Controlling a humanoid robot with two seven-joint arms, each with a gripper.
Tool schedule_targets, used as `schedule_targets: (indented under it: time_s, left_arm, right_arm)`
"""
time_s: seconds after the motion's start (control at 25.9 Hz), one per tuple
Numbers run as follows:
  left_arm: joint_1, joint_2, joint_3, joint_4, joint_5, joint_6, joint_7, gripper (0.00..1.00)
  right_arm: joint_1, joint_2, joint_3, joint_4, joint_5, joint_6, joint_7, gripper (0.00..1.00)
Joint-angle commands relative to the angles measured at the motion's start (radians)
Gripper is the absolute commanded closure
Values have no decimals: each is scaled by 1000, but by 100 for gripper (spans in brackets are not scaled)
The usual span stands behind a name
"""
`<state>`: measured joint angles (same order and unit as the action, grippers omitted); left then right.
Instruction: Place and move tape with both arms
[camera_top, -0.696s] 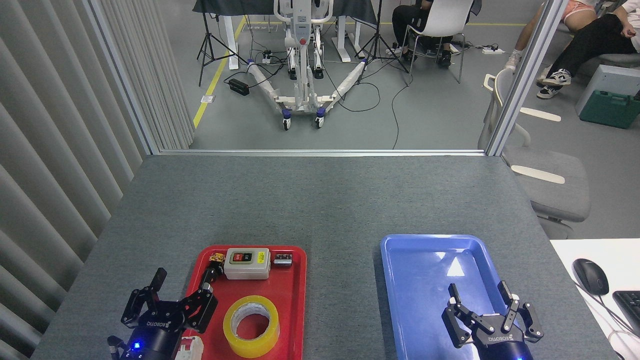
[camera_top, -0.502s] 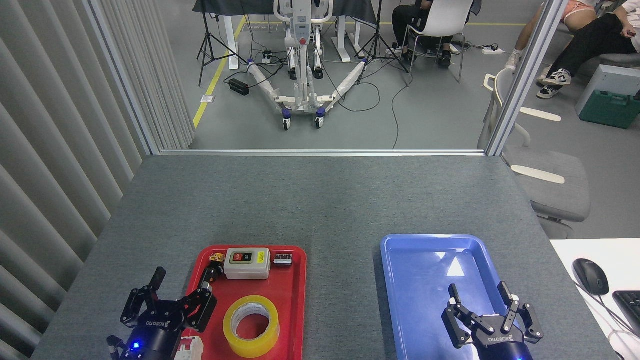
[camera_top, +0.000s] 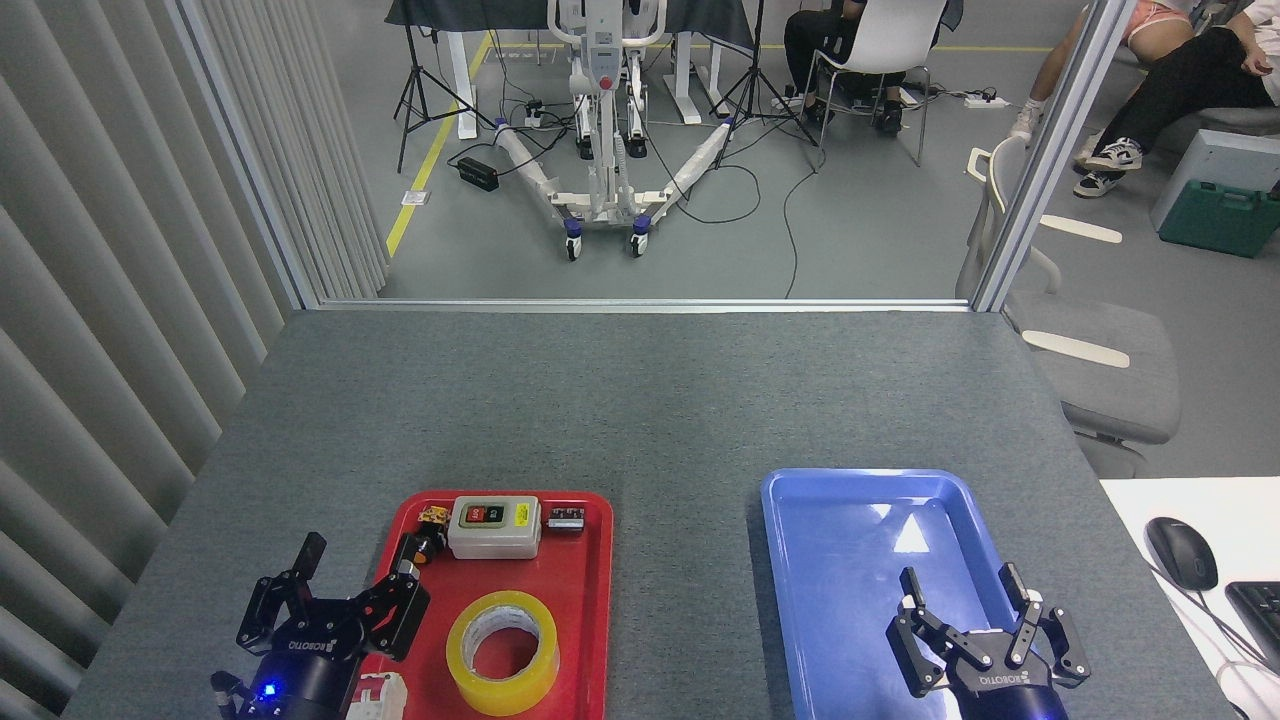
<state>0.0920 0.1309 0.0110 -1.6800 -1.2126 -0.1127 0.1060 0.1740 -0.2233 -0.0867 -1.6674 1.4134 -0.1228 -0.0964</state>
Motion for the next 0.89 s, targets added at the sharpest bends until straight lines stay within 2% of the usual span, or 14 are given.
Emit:
schedule_targets:
  time_s: [0.0, 0.15, 0.35, 0.54, 0.66, 0.85]
  left_arm:
    - [-2, -1, 0, 3, 1, 7, -52, 0]
    - [-8, 3, 0, -9, 1, 13, -158, 0]
    - [-51, 38, -29, -10, 4, 5, -195, 0]
    - [-63, 38, -42, -10, 10, 13, -252, 0]
    - [-86, 39, -49, -12, 13, 4, -379, 0]
    - [-153, 49, -80, -10, 16, -16, -697, 0]
  right_arm:
    - [1, 2, 1, 0, -1, 0, 0, 0]
    - [1, 4, 1, 0, -1, 6, 1, 0]
    - [1, 2, 1, 1, -1, 8, 3, 0]
    - [1, 1, -2, 1, 1, 8, 1, 0]
    - [1, 1, -4, 1, 1, 9, 1, 1]
    - [-1, -1, -4, 1, 1, 32, 1, 1]
